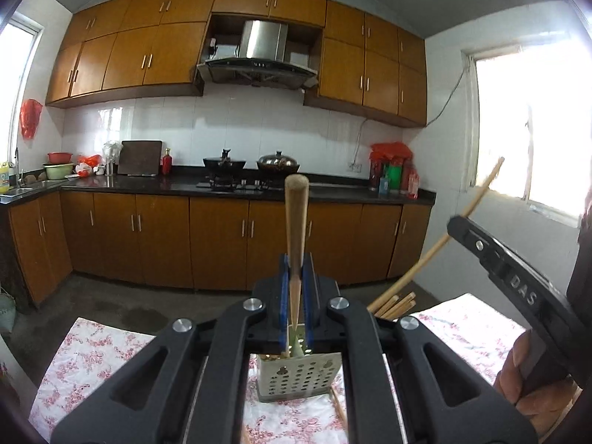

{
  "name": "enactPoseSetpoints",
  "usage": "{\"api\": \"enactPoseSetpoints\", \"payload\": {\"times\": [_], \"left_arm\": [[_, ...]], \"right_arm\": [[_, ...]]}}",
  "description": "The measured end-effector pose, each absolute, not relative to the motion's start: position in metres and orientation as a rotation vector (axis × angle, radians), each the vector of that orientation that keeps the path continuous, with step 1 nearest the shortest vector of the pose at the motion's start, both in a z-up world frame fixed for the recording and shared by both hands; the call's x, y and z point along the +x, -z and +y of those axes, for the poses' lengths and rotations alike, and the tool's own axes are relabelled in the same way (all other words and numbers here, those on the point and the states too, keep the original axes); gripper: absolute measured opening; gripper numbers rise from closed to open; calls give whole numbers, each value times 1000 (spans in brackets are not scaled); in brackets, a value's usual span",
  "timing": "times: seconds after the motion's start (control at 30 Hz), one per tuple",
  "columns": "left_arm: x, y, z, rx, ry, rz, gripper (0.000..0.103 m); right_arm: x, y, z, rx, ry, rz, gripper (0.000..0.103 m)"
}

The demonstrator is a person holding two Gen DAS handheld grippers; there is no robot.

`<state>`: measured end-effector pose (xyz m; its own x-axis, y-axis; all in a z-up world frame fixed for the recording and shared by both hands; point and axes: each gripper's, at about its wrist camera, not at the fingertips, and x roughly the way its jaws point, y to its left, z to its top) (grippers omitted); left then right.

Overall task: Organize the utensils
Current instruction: 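Raise both chopsticks upright and drop them into the green holder, opening both grippers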

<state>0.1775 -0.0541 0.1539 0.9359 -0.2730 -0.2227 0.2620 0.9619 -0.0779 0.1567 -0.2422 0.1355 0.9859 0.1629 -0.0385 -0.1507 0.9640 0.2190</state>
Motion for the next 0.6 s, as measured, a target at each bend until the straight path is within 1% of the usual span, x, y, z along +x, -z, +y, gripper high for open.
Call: {"api": "enactPoseSetpoints", "payload": {"times": [0.2,0.33,0.37,0.4,0.47,0.53,0.6], "left_arm": [[205,-126,-62,-45,263,278,8],[219,-112,-64,-43,270,314,8],[221,-111,-63,-47,273,320,8],[223,-111,-61,-52,273,322,9],[221,-111,-59,-60,274,320,12],[216,-114,-55,-69,273,311,18],[209,-117,-49,-81,274,296,20]], "right_arm": [[192,-110,-228,189,-145,139,8],[199,-98,-227,181,-150,203,9],[196,-99,-225,181,-152,207,14],[194,-99,-227,182,-151,209,26],[185,-103,-232,188,-139,187,41],[176,-109,-235,188,-135,171,41],[162,-115,-240,190,-133,152,41]]}}
